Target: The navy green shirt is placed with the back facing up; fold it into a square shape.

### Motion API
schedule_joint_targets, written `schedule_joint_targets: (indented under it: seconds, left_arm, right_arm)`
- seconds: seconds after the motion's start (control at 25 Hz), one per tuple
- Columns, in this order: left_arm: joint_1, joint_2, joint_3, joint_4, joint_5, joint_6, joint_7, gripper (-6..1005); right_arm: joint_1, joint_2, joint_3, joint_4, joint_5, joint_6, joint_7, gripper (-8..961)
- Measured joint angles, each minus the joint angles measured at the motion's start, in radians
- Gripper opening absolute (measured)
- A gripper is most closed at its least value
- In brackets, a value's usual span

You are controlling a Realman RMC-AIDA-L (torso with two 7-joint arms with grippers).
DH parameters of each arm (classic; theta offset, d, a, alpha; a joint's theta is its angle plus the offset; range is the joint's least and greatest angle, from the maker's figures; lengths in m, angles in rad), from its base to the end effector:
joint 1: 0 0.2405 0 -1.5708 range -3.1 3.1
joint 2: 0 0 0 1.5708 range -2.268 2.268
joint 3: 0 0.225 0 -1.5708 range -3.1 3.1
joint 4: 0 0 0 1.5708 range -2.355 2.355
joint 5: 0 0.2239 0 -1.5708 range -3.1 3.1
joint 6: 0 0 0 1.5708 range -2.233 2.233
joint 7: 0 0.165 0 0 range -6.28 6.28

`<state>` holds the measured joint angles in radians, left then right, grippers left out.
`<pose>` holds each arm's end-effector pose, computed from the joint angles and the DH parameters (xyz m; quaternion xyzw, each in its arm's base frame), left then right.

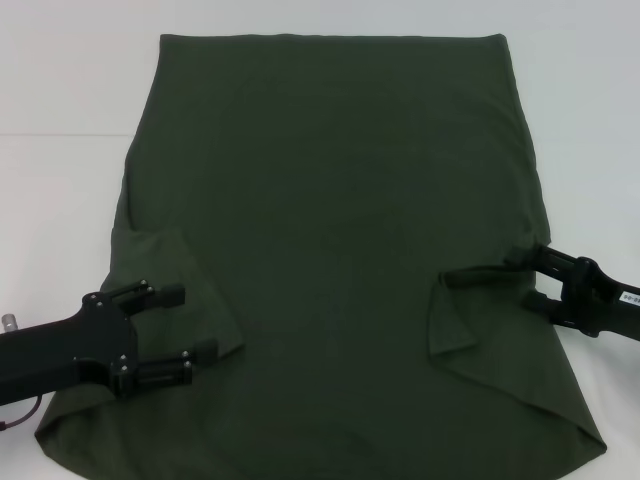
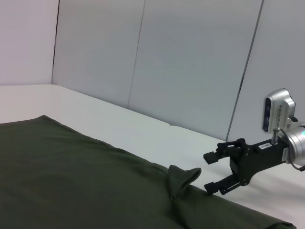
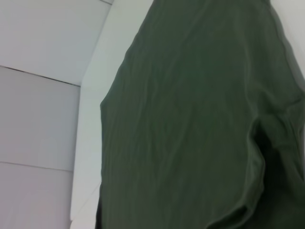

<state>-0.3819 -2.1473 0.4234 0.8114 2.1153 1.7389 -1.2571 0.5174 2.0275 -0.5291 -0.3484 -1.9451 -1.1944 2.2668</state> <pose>-0.2775 0.2855 0.0274 -0.9228 -0.2099 -0.2640 0.1864 0.3141 0.3464 -0.0154 -0.5913 0.7234 0.3293 0.1360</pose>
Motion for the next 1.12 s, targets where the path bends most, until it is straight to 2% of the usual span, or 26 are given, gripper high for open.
schedule_joint_targets:
  seconds: [0.36,0.6,0.8,1.0,1.12]
  left_arm:
    - [0.0,0.0,0.0,0.0,0.0,0.002,0.0,888]
    - [0.0,0.0,0.0,0.0,0.0,-0.002,0.0,887]
    - [0.0,0.0,0.0,0.0,0.0,-0.003,0.001,887]
    - [0.0,0.0,-0.015,0.0,-0.002,-0.002,-0.011,888]
    - [0.0,0.001,-0.057,-0.003,-0.016,0.005,-0.066,888]
  right_arm:
    - [0.06,0.009,-0.01,0.001,-0.002,0.103,-0.01,942]
    - [0.129,0.024,-0.037,-0.003,0.001,0.196,-0.039,942]
    - [0.155,0.037,-0.03,-0.009,0.02,0.208,-0.084,941]
    - [0.132,0.036,-0.031,-0.01,0.083,0.134,-0.168,942]
    - [0.094,0.017,-0.035,-0.017,0.091,0.01,-0.255,942]
